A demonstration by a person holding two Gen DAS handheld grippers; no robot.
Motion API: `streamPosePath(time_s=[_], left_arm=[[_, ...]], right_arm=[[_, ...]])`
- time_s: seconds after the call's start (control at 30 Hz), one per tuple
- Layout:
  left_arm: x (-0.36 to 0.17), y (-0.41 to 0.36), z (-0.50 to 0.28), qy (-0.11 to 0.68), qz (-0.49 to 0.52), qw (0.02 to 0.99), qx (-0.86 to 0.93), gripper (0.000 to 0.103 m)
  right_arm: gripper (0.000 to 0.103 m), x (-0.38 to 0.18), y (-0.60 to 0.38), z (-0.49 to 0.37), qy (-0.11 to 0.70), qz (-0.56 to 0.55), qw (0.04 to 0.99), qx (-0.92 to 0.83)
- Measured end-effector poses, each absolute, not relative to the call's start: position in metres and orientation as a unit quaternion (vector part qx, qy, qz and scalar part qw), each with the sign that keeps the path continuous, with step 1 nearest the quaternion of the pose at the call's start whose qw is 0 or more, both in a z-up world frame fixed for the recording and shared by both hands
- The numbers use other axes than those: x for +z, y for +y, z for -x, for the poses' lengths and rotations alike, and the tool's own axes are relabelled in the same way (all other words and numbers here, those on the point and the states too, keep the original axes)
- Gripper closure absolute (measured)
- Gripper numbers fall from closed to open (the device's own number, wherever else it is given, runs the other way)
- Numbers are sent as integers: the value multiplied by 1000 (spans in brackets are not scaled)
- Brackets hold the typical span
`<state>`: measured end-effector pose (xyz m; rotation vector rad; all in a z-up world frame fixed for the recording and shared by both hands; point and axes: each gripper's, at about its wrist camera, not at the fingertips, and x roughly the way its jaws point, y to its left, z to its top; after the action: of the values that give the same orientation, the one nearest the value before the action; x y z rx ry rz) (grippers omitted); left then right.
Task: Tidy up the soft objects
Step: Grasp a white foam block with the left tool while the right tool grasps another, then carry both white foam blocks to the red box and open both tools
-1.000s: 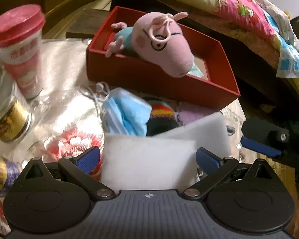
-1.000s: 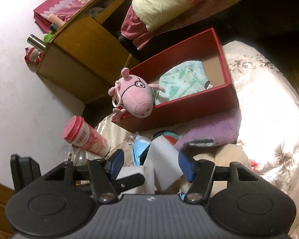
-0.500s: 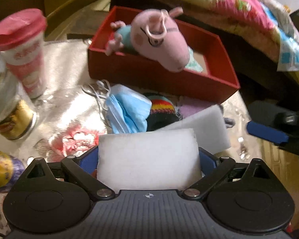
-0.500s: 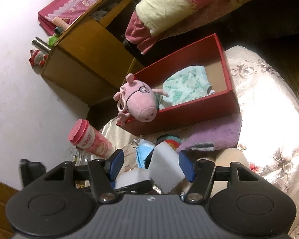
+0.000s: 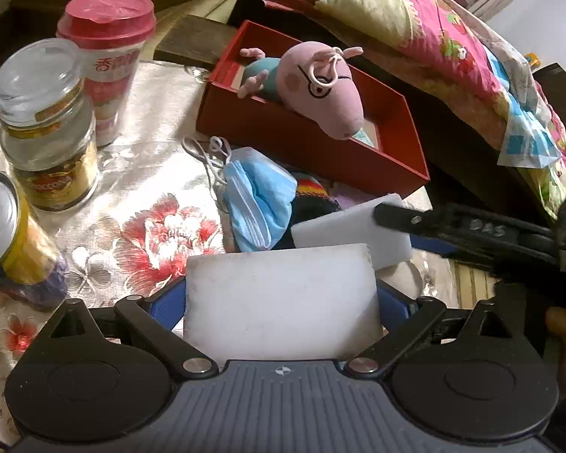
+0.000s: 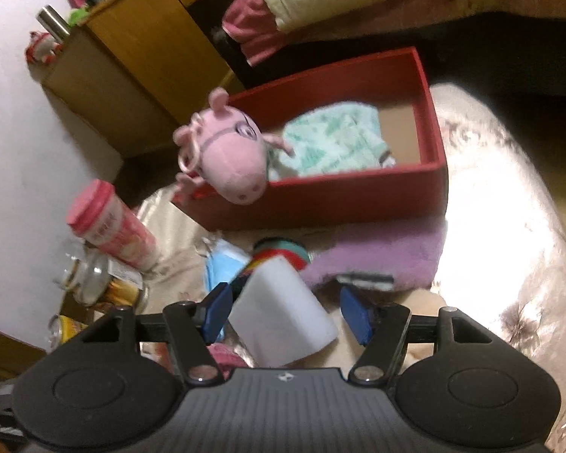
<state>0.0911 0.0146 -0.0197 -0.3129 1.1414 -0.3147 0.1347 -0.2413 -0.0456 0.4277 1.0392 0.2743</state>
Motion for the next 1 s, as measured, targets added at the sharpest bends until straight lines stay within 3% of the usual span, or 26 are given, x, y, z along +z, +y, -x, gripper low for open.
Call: streamPosePath(time_s=[0.1, 0.17, 0.2, 0.27, 0.43, 1.0], left_arm=[[-20, 14, -91, 535, 146, 818, -153, 9], [-22, 13, -91, 537, 144, 816, -156, 9], [-22, 12, -91, 539, 144, 815, -158, 9], [-23, 12, -91, 540, 141, 814, -160, 9], [-23, 16, -91, 539, 138, 817, -155, 9], [-11, 19, -92, 508, 105, 846, -122, 9]], right_arm=[[62, -50, -236, -137, 492, -201, 835, 139], [75, -48, -231, -139, 483, -198, 840, 148], [91, -48, -230, -141, 486, -200, 837, 152], [94, -49, -231, -141, 495, -212, 828, 158], [99, -50, -223, -132, 503, -177, 830, 163], [100, -10, -244, -111, 459, -235, 835, 194]])
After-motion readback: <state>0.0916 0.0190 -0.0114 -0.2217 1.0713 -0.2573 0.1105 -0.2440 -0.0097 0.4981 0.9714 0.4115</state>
